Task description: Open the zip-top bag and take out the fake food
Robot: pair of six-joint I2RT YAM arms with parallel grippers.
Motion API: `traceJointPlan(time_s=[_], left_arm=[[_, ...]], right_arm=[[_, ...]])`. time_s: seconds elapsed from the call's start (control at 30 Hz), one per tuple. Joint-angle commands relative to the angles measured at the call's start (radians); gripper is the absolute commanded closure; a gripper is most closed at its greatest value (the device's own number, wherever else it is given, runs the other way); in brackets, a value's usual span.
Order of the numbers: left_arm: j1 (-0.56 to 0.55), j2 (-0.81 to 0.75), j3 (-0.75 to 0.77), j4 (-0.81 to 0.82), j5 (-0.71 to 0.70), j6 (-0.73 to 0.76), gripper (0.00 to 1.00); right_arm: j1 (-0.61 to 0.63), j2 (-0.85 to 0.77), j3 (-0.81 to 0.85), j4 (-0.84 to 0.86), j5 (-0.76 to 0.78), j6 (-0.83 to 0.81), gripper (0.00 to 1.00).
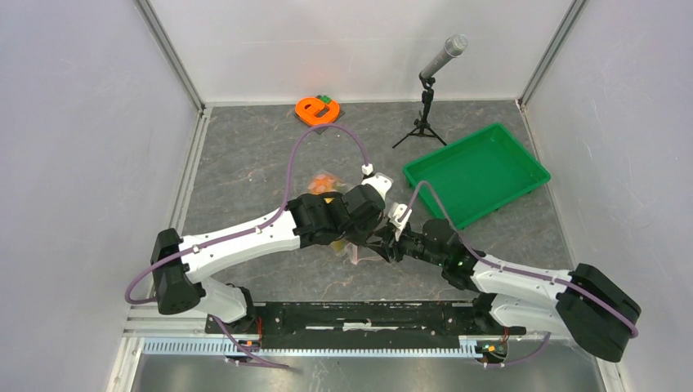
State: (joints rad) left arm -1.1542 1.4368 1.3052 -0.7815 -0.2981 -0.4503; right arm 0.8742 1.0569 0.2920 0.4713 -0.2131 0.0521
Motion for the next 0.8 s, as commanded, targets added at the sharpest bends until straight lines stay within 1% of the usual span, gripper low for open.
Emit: traceJointPlan(time_s=[0.0,0.2,0.3,0.4,0.5,0.67,0.77], left_arm=[[-0.004,-0.041,0.020,0.042,-0.012,-0.068,0.98],[-0.004,-0.047,0.022,0.043,-0.011,-0.081,0.98],[-0.004,-0.044,0.026,0.044,-0.017,-0.088,0.98],[-0.005,-0.044,0.032,0.045,-0.017,-0.096,0.98],[-0.004,-0.051,0.034,0.047,-0.016,-0.102,0.98],[-0.004,-0.055,0.029,0.047,0.006,-0.108,0.98],[-0.004,-0.053,0.025,0.055,0.022,-0.112,0.98]], right_arm=[[-0.001,0.062,-0.038,0.326,-0.038,-0.043,0.54],[-0.001,0.167,-0.032,0.451,-0.078,-0.044,0.50],[0.000,0.217,-0.070,0.577,-0.090,-0.095,0.43],[-0.001,0.264,-0.119,0.728,-0.078,-0.103,0.32],[-0.001,0.319,-0.141,0.832,-0.064,-0.113,0.27],[-0.001,0.414,-0.114,0.898,-0.065,-0.129,0.21],[-0.001,0.473,-0.077,0.892,-0.093,-0.131,0.19]])
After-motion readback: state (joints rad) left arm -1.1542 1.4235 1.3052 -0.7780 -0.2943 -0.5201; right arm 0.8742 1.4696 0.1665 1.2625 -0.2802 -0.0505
